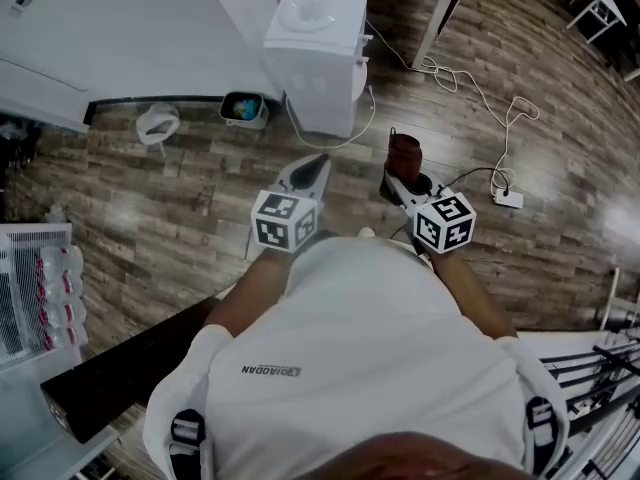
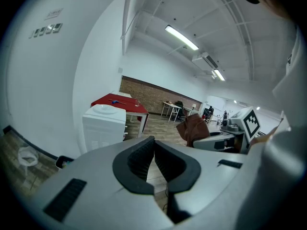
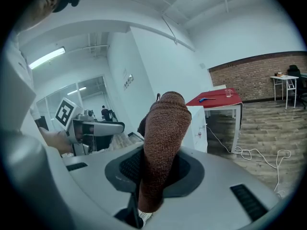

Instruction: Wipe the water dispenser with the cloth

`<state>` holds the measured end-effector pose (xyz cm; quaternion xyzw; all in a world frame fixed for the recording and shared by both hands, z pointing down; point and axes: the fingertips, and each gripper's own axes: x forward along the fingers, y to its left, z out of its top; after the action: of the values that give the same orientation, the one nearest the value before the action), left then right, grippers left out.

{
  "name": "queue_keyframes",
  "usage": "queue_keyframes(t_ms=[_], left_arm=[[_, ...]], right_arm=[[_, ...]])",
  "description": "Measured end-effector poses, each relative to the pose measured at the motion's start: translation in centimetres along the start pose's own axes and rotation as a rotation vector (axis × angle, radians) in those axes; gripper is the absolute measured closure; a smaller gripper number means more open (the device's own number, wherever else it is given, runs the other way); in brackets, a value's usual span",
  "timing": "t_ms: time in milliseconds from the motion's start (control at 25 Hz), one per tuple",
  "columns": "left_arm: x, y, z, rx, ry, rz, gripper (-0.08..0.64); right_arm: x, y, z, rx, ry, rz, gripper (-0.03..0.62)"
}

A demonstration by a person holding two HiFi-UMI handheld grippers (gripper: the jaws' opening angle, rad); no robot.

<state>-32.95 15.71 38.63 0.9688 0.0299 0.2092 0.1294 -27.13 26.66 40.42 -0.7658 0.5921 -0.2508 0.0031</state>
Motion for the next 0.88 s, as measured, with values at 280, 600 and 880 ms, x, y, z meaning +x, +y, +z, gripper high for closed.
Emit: queue_keyframes(t_ms=[280, 600, 880], left_arm=[[-1.1, 0.8, -1.5, -0.020, 0.021, 0.109, 0.560], [-1.9, 4.3, -1.6, -0.068, 0.038, 0.180, 0.559], [0.5, 10.7, -0.4, -0.084, 0.046, 0.167, 0.559]], right_arm=[[1.5, -1.1, -1.2, 0.028, 0.026, 0.068, 0.520], [5.5, 0.2, -0.9, -0.008, 0.087, 0.137, 0.520], [12.0, 0.2, 0.8, -0.034, 0.132, 0.136, 0.520]])
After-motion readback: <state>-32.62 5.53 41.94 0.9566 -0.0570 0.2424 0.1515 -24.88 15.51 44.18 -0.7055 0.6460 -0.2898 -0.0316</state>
